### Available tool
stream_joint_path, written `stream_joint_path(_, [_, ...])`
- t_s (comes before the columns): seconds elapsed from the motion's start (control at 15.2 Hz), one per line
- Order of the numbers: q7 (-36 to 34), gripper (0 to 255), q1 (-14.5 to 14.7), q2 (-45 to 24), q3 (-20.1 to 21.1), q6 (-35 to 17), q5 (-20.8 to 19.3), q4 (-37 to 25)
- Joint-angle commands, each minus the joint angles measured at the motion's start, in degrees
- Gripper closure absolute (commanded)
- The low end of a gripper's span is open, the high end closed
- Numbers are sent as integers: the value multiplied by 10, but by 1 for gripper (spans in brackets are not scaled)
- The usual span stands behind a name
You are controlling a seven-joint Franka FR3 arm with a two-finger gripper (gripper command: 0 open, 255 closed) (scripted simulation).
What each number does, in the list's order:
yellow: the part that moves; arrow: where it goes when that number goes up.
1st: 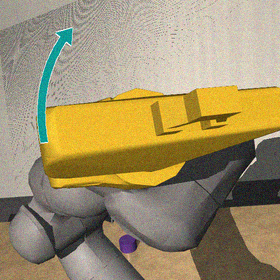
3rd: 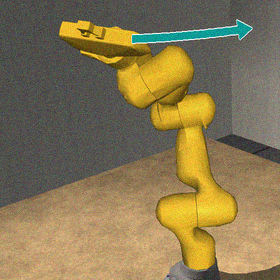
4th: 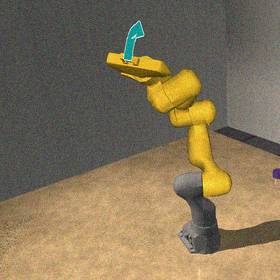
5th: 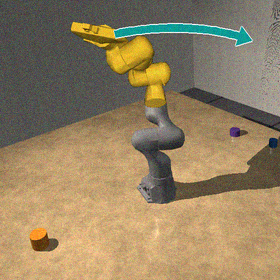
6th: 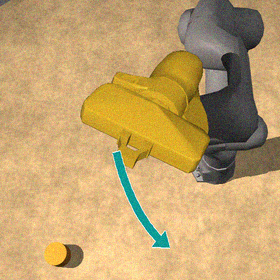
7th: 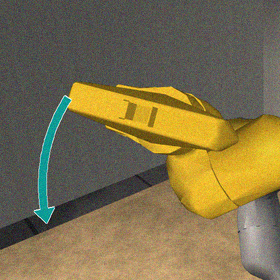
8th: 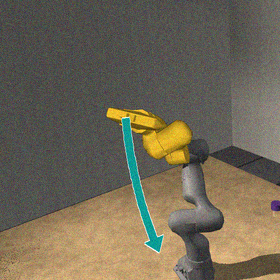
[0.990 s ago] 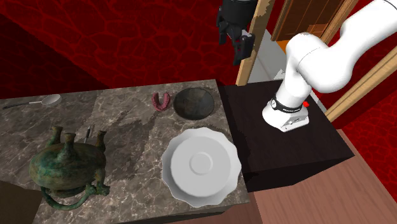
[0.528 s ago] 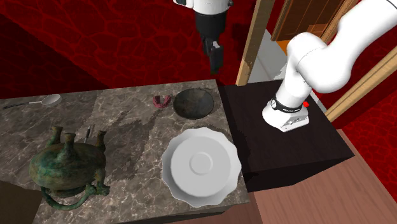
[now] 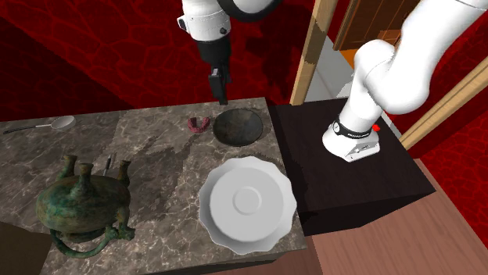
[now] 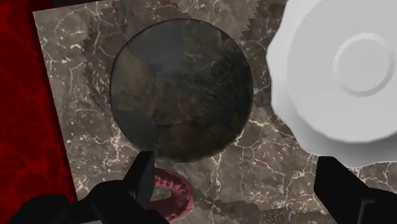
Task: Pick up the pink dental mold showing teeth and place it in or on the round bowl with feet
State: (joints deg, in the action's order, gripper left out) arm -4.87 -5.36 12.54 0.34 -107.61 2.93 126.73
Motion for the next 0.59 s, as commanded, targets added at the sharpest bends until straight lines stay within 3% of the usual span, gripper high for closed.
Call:
stream_joint_path(0.0, [-15,0,-8,-46,-9,-13,15,-25])
stream_joint_path(0.53, [-62,0,-40,-224,-40,-46,93,-139])
